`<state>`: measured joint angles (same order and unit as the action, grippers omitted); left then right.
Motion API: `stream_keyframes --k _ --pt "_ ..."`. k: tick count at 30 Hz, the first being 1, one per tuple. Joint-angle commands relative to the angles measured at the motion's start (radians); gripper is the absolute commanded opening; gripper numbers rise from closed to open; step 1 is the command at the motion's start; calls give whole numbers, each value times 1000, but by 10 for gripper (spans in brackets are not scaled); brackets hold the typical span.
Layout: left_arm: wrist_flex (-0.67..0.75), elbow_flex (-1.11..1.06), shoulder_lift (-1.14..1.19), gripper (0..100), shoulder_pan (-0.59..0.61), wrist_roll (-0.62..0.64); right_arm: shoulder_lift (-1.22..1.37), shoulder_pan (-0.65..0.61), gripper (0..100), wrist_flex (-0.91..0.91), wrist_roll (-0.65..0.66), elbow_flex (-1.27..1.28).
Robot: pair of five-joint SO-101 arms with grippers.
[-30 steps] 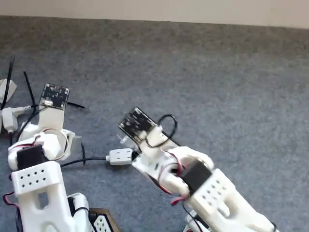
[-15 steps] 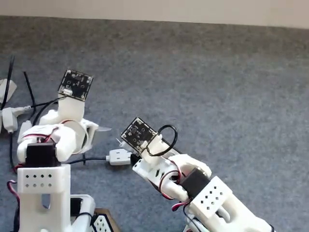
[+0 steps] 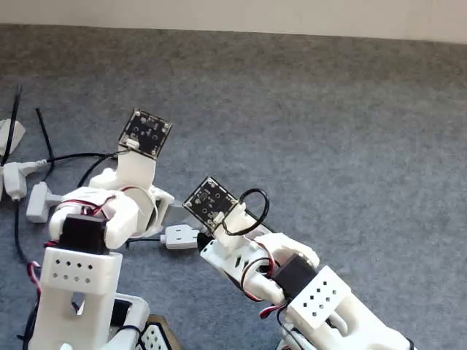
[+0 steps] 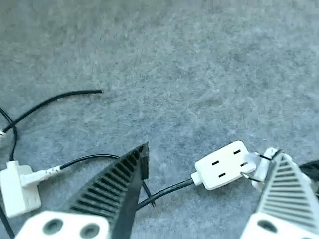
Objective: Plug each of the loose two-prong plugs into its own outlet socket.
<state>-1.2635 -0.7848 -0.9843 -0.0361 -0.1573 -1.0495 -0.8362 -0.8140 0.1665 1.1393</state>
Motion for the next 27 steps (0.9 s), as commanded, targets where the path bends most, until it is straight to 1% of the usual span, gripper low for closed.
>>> stream_keyframes --k 1,5,9,15,17,22,24,27 --pt "81 -113 -18 365 -13 0 -5 -4 5 -97 -12 -160" --pt "183 -242 -18 365 -13 0 -1 -4 5 -222 -8 -314" --pt "204 -269 -18 365 -13 0 2 -4 5 -300 20 -424" --pt "204 -269 -18 365 -13 -3 4 -4 5 -309 23 -441" --pt "203 -269 -18 365 -1 -34 4 -1 5 -309 25 -441" --pt "224 -234 -16 365 165 -41 58 -1 5 -346 18 -440" --pt "221 -214 -15 365 168 -40 93 -7 5 -341 15 -444" --pt "221 -185 -16 365 130 -37 128 -41 5 -317 -25 -449"
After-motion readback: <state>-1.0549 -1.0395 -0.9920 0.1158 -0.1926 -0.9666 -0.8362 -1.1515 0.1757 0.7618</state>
